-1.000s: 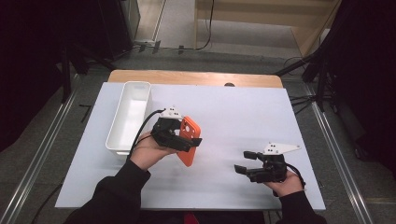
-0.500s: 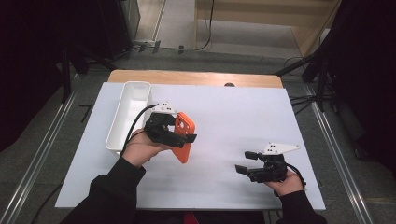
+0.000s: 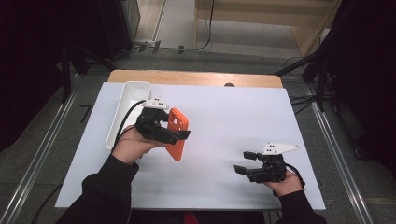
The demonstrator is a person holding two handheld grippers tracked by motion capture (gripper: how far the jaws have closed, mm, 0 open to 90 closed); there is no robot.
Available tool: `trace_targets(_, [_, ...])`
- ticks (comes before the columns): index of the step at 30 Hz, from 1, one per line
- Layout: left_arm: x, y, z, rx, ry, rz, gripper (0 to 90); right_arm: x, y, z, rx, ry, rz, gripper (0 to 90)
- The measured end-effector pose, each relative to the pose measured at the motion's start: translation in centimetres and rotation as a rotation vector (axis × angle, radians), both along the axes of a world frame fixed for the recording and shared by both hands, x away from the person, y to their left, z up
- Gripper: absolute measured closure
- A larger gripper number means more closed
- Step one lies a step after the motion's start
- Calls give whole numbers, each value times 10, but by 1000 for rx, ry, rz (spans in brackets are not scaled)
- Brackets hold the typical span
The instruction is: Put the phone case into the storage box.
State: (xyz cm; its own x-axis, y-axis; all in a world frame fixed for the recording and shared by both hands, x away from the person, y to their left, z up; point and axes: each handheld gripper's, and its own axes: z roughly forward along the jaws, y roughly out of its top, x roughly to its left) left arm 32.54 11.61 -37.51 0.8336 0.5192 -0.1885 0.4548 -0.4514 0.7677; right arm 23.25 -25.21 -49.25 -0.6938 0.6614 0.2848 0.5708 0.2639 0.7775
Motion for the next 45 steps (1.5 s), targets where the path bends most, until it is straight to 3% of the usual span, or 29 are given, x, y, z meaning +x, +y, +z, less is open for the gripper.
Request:
trace_targets(26, [1,29,22,17,-25,52,155,0,2,1,4,-4,3,256])
trace_targets(39, [2,48,36,-14,-39,114,156,0,2,1,3,2,2,256])
trace_targets(45, [4,60,41,-38,-34,168,155,0,2,1,2,-2,0,256])
